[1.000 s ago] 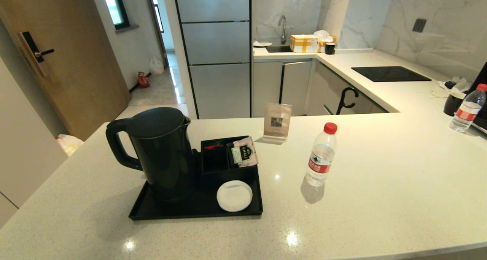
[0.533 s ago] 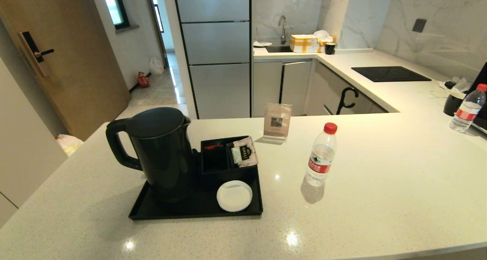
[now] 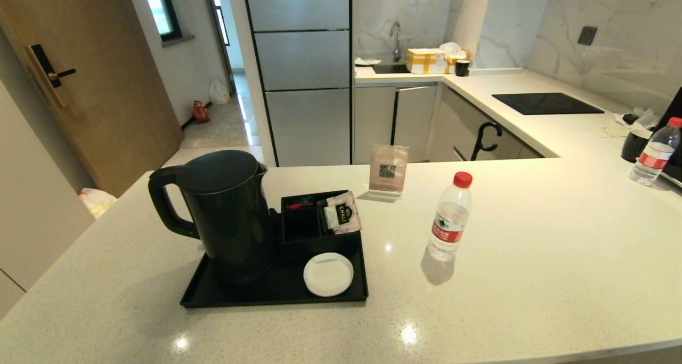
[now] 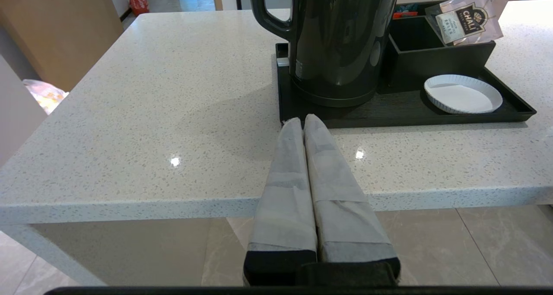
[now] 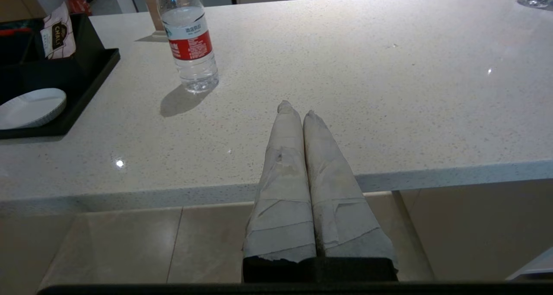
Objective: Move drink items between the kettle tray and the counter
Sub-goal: Return the bottled water to its original position
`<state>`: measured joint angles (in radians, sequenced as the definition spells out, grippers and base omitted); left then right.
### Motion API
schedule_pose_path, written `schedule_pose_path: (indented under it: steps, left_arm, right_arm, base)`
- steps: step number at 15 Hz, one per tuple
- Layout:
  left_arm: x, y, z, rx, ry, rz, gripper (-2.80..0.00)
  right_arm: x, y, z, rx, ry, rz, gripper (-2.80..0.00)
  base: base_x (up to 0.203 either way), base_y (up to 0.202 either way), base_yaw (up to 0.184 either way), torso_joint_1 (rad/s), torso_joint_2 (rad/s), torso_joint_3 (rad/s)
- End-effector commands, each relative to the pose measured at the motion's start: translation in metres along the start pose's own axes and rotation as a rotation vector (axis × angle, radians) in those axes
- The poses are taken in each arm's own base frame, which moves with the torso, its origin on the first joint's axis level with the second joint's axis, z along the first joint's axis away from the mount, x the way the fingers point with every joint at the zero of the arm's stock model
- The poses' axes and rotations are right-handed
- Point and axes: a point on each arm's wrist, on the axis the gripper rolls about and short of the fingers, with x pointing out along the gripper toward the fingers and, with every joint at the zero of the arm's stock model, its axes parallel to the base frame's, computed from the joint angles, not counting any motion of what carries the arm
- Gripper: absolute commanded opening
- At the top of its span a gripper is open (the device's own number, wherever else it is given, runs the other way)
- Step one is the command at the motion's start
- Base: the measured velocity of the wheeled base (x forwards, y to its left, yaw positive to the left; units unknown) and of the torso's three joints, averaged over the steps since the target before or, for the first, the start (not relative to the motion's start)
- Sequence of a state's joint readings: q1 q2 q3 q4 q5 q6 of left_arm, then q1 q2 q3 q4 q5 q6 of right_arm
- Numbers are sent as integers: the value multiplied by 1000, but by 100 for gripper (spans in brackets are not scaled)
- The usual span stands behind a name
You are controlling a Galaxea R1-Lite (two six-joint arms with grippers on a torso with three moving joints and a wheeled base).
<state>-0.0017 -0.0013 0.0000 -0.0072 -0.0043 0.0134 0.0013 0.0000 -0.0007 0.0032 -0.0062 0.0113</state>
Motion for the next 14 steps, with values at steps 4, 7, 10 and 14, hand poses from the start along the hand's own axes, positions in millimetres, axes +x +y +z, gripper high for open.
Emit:
schedule_pose_path:
  steps: [4, 7, 10, 14]
  left_arm:
    - [0, 0, 0, 0, 1, 0, -280]
    - [0, 0, 0, 0, 1, 0, -280]
    - [0, 0, 0, 0, 1, 0, -280]
    - [0, 0, 0, 0, 1, 0, -280]
  right_arm:
    - [0, 0, 1, -43, -6, -3, -280]
    - [0, 0, 1, -43, -6, -3, -280]
    - [2, 0, 2, -70, 95, 12, -280]
    - [4, 0, 4, -60, 113, 10, -280]
  base:
    - [0, 0, 0, 0, 0, 0]
    - [0, 0, 0, 0, 0, 0]
    - [0, 0, 0, 0, 0, 0]
    - [0, 0, 0, 0, 0, 0]
